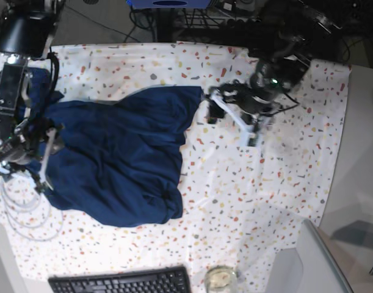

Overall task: Layout the t-shirt on the table in an organized manner, then fold the t-shirt properly
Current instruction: 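Grasp the shirt edge with both grippers and stretch it apart, then lift the shirt with both grippers and flip it over the table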

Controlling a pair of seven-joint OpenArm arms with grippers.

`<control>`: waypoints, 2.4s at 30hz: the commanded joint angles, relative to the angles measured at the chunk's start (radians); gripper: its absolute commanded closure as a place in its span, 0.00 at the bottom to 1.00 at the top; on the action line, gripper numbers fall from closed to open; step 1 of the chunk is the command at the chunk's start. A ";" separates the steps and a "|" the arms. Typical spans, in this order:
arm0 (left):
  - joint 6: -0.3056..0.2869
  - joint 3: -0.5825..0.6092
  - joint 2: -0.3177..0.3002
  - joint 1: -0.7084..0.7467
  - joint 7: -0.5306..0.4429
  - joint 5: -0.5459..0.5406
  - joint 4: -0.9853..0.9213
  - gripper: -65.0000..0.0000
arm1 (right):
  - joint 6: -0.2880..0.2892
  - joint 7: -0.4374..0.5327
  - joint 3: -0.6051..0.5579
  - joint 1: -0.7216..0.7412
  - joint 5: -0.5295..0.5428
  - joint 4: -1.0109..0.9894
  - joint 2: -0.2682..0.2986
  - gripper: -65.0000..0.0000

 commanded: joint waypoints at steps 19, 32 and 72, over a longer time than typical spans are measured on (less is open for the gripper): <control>-0.003 -0.031 0.369 0.050 -0.013 0.681 -0.367 0.40 | -0.002 0.236 0.149 0.046 0.008 -0.542 0.127 0.45; -0.006 -0.445 0.328 0.116 -0.013 0.675 -0.183 0.54 | -0.002 0.060 0.073 -0.040 0.003 -0.111 0.060 1.00; -0.003 -0.405 0.460 0.007 -0.019 0.098 -0.151 0.28 | -0.002 0.055 -0.039 -0.246 0.002 -0.044 0.012 1.00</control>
